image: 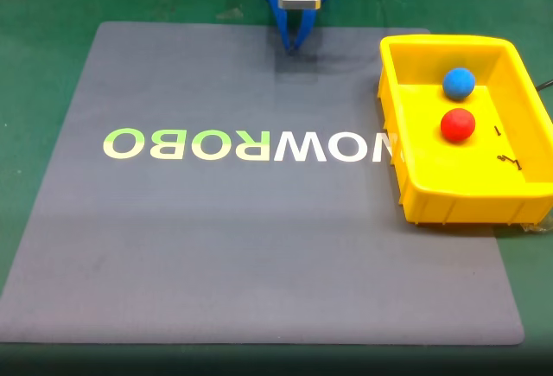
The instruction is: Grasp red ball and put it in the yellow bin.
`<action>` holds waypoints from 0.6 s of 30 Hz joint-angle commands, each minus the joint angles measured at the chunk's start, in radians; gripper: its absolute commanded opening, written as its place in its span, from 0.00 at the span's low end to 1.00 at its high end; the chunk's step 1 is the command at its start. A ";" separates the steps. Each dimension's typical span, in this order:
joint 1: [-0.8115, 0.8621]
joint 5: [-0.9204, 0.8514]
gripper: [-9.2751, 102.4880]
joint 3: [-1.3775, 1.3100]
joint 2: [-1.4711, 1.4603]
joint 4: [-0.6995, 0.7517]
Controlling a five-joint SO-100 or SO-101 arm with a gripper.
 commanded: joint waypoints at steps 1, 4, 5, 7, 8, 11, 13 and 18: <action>0.008 0.005 0.08 0.031 0.014 0.025; -0.003 0.012 0.08 0.032 0.014 0.052; -0.003 0.012 0.08 0.032 0.014 0.057; -0.003 0.002 0.08 0.032 0.014 0.075; -0.003 -0.002 0.08 0.032 0.014 0.084; 0.005 -0.012 0.08 0.032 0.014 0.100; 0.005 -0.020 0.08 0.032 0.014 0.112; 0.008 -0.032 0.08 0.032 0.014 0.130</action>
